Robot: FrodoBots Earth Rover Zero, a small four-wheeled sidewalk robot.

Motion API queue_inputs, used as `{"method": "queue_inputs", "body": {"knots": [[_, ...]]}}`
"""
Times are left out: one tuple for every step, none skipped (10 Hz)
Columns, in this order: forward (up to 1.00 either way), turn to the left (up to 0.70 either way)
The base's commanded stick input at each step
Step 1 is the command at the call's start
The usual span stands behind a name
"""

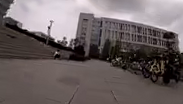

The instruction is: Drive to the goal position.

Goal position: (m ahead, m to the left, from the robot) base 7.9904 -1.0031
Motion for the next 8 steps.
{"method": "queue_inputs", "body": {"knots": [[1.0,-0.03],[1.0,-0.06],[1.0,-0.09],[1.0,-0.12],[1.0,-0.15],[1.0,-0.16],[1.0,-0.12],[1.0,-0.08]]}}
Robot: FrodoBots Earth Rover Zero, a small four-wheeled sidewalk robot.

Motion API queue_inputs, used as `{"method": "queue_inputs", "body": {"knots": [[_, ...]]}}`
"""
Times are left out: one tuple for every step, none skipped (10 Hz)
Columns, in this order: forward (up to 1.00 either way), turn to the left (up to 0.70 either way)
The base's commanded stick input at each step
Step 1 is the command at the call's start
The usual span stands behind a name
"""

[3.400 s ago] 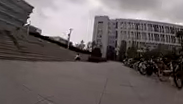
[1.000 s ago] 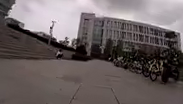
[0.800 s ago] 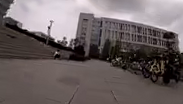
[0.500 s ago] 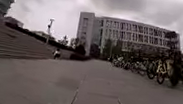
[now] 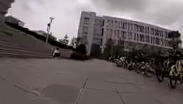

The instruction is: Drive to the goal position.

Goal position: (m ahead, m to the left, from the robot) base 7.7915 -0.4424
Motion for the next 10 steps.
{"method": "queue_inputs", "body": {"knots": [[1.0,-0.06],[1.0,-0.2],[1.0,-0.1],[1.0,-0.01],[1.0,-0.08],[1.0,-0.15],[1.0,-0.14],[1.0,-0.12],[1.0,-0.1],[1.0,-0.07]]}}
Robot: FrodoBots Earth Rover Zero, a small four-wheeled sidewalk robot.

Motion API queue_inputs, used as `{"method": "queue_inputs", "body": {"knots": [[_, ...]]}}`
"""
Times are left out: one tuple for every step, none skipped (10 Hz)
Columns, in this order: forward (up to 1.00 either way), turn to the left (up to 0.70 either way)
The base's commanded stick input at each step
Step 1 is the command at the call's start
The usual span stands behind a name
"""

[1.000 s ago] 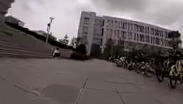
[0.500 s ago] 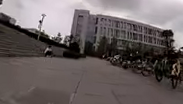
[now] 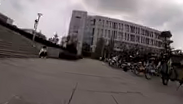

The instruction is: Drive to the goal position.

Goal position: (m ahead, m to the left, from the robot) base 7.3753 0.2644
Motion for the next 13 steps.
{"method": "queue_inputs", "body": {"knots": [[1.0,-0.05],[1.0,-0.03],[1.0,0.0],[1.0,0.0],[1.0,0.0],[1.0,0.0],[1.0,0.0],[1.0,0.0],[1.0,0.0],[1.0,0.0],[1.0,0.0],[1.0,0.0],[1.0,0.0]]}}
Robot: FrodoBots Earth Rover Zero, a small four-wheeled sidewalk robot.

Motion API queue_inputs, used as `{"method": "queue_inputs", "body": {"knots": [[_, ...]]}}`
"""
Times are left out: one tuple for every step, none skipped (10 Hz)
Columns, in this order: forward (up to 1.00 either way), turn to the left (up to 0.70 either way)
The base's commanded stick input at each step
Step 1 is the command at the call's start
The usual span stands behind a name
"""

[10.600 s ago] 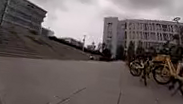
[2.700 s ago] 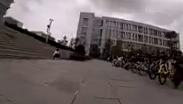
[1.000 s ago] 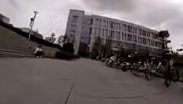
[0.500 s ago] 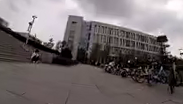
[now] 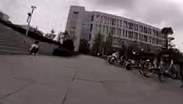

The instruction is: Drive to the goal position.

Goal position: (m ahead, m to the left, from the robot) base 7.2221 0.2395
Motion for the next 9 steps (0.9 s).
{"method": "queue_inputs", "body": {"knots": [[1.0,0.0],[1.0,0.0],[1.0,0.0],[1.0,0.0],[1.0,0.0],[1.0,0.0],[1.0,0.0],[1.0,0.0],[1.0,0.0]]}}
